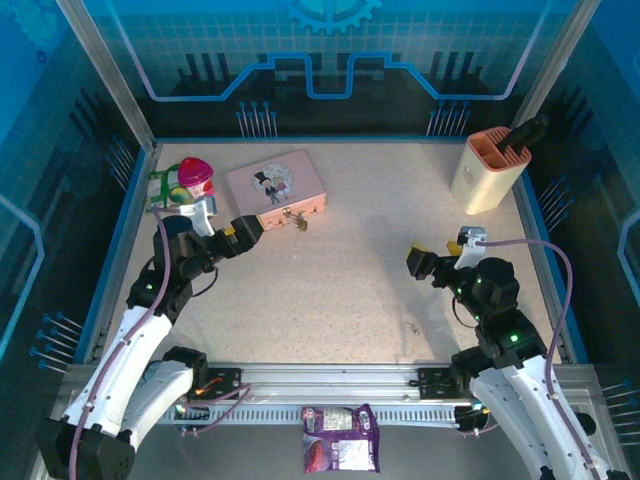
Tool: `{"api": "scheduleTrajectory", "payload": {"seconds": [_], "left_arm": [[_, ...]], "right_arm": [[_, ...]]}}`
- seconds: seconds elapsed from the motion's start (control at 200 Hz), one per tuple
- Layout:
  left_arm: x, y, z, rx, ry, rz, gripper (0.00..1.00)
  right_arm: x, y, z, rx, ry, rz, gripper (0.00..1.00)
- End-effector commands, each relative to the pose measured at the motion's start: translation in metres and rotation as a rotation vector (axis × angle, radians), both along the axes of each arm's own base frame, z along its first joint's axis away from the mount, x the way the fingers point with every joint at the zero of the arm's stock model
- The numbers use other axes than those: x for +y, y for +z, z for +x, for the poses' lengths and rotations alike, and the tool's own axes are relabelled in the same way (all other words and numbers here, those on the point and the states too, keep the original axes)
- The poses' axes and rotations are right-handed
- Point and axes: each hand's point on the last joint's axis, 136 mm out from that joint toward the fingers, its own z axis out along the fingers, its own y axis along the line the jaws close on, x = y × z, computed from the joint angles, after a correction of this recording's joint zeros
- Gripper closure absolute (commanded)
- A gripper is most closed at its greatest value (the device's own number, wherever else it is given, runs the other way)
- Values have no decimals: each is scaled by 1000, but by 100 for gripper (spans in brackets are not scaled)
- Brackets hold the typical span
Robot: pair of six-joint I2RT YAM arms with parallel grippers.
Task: Unlock a padlock with a key
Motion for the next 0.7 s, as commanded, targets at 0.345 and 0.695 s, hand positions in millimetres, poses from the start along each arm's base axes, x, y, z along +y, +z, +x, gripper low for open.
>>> {"api": "scheduleTrajectory", "payload": {"seconds": [0.345,0.695], "left_arm": [[-89,-56,-50,-36,-279,232,1],[-110,-98,-50,-55,-341,336,1]], "right_arm": [[8,-77,-50,529,-34,-103,6],[-6,-152,-87,774,-209,-179,29]]}}
